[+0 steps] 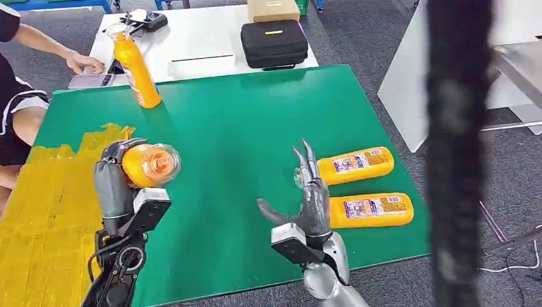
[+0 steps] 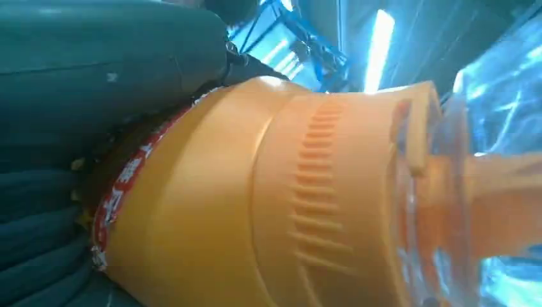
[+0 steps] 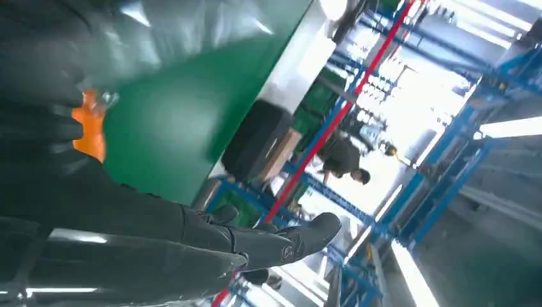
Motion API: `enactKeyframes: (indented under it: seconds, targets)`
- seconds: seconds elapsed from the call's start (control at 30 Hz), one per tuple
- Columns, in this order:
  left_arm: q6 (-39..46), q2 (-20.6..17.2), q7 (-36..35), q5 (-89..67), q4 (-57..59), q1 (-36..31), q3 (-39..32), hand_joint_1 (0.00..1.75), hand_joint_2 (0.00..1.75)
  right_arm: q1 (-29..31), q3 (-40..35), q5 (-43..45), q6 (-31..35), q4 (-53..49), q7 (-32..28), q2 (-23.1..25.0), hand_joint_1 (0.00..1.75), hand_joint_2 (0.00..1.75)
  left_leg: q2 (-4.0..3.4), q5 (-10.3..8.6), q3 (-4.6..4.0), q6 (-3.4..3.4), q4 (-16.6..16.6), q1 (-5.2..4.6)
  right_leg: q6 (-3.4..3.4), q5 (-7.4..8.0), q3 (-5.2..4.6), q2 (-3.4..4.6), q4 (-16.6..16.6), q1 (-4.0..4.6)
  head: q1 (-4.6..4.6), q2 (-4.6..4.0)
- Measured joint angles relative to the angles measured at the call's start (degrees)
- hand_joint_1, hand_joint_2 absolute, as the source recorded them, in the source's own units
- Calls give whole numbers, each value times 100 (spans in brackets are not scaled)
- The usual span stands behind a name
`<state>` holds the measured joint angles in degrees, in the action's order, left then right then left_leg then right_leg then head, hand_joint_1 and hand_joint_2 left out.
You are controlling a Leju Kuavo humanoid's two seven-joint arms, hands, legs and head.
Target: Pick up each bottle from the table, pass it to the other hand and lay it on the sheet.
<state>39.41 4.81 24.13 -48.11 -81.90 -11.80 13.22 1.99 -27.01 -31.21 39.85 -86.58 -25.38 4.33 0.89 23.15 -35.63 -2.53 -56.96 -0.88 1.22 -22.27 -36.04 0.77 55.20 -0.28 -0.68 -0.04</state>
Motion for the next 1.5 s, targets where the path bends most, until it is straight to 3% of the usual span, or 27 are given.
enactKeyframes:
  seconds: [0.1,0.23,0.33,0.43,0.73,0.77,0.9,0.93,1.2,1.23,1.4,1.5]
  targets:
    - [39,-30,-499,-907,98,-11,-83,175,175,-145,133,-70,13,-214,-26,-55,0,175,-1,0,1,-1,0,-1,1,1,-1,0,-1,0,0,0]
    - [-246,-125,-2158,-3745,617,-103,-306,175,175,-154,325,-146,9,-349,70,-96,0,175,-4,-2,4,0,0,0,0,3,0,1,0,1,-2,0]
    - [-613,-183,-2672,-4087,1057,-230,-402,175,175,-136,406,-214,-50,-386,158,-120,0,175,-5,-5,5,1,0,1,0,3,0,1,0,2,-2,0]
    - [-953,-439,-3765,-4146,1550,-452,-144,175,175,-84,511,-389,-109,-413,332,-124,0,175,-6,-6,5,1,0,3,0,3,0,1,1,3,0,0]
    - [-1412,-704,-3768,-4161,2594,-801,-124,175,175,-48,763,-573,-269,-504,492,-133,0,175,-1,-4,2,0,0,0,1,2,0,1,1,0,0,0]
    - [-1414,-721,-3819,-4161,2662,-821,-140,31,175,-44,774,-595,-278,-504,496,-133,0,175,1,-4,1,0,0,0,1,2,0,0,1,1,2,0]
    - [-1397,-793,-4146,-4161,2837,-858,-120,31,175,-37,778,-660,-287,-504,549,-133,0,175,-1,-4,1,0,0,0,1,2,-1,1,1,1,0,0]
    - [-1375,-811,-4203,-4164,2870,-865,-114,0,175,-37,778,-693,-286,-504,555,-133,0,175,-1,-4,1,0,0,0,1,2,-1,1,1,1,0,0]
    - [-1169,-866,-4516,-4164,3025,-941,-41,0,175,-38,802,-920,-282,-504,728,-133,0,175,-1,-4,2,0,0,1,0,2,0,1,1,2,0,0]
    - [-1093,-866,-4546,-4166,3042,-952,-39,0,0,-41,820,-962,-282,-504,759,-135,0,175,-1,-4,2,0,0,1,0,2,0,1,1,2,-2,0]
    - [-800,-782,-3935,-4027,3101,-941,-204,0,0,-71,878,-1198,-282,-504,920,-142,0,175,0,-4,2,0,-1,1,1,2,-1,0,1,1,0,0]
    - [-798,-550,-2586,-3047,3112,-928,-580,0,0,-66,942,-1607,-346,-504,1183,-153,0,175,2,-4,2,0,-1,1,1,2,1,-1,1,1,0,0]
